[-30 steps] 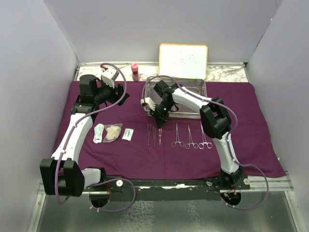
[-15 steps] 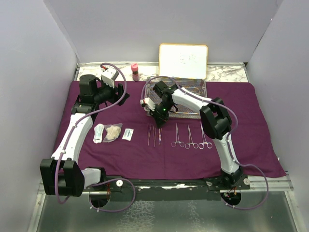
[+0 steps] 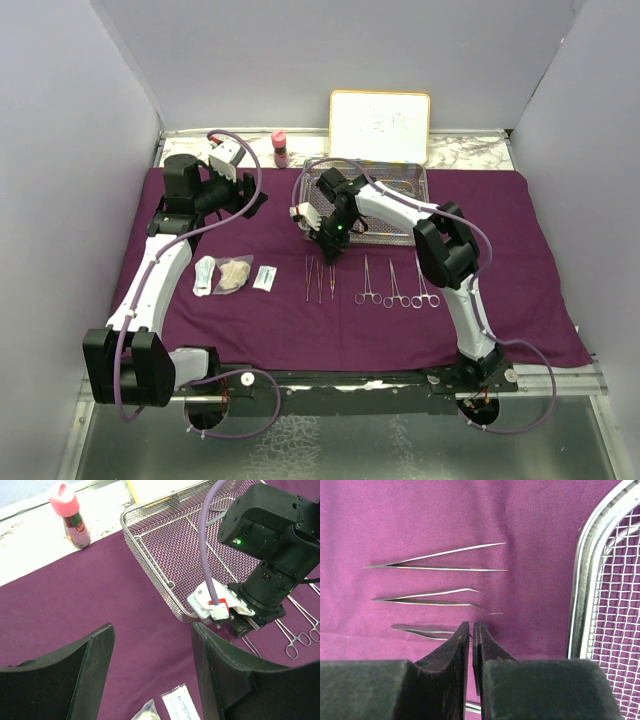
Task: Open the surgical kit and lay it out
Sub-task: Adjust the medical item in the surgical kit.
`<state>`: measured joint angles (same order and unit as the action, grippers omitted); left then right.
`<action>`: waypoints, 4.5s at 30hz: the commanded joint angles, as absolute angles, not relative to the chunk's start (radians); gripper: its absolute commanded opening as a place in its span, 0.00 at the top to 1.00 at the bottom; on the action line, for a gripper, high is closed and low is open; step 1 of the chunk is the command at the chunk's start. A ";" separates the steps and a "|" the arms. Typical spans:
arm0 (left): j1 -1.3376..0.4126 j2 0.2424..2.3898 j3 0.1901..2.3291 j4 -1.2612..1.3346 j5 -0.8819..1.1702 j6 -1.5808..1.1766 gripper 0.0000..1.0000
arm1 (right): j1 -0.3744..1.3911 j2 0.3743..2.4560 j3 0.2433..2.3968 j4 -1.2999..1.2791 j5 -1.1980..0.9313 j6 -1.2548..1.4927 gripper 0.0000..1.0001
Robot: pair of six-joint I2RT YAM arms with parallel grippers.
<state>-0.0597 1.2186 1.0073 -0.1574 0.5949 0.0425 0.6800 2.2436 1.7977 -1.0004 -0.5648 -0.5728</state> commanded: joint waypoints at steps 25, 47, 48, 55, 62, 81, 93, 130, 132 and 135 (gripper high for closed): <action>-0.052 1.204 0.999 -0.124 0.630 0.028 0.34 | 0.697 2.108 1.745 -0.939 -0.596 -0.566 0.80; -0.052 1.220 0.993 -0.117 0.629 0.025 0.34 | 0.707 1.987 1.463 -0.745 -0.583 -0.558 0.74; -0.052 1.220 0.993 -0.117 0.628 0.026 0.34 | 0.707 1.984 1.453 -0.724 -0.574 -0.536 0.72; -0.052 1.221 0.990 -0.115 0.626 0.027 0.34 | 0.707 1.944 1.389 -0.608 -0.544 -0.406 0.66; -0.052 1.220 0.988 -0.115 0.626 0.027 0.34 | 0.707 1.933 1.367 -0.588 -0.510 -0.331 0.66; -0.051 1.217 0.978 -0.105 0.631 0.022 0.34 | 0.710 1.948 1.317 -0.549 -0.494 -0.222 0.71; -0.051 1.219 0.973 -0.101 0.634 0.020 0.34 | 0.713 1.959 1.313 -0.523 -0.494 -0.170 0.79; -0.051 1.226 0.961 -0.090 0.640 0.019 0.34 | 0.721 1.927 1.291 -0.497 -0.633 -0.134 0.85; -0.051 1.223 0.959 -0.090 0.640 0.020 0.34 | 0.721 1.917 1.289 -0.495 -0.634 -0.140 0.85; -0.051 1.223 0.959 -0.089 0.638 0.021 0.34 | 0.721 1.894 1.284 -0.489 -0.630 -0.166 0.85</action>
<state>-0.0582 1.2251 0.9714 -0.1200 0.6125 0.0273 0.7136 1.9537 1.2980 -0.5217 -0.6010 -0.1364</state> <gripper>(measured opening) 0.655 0.152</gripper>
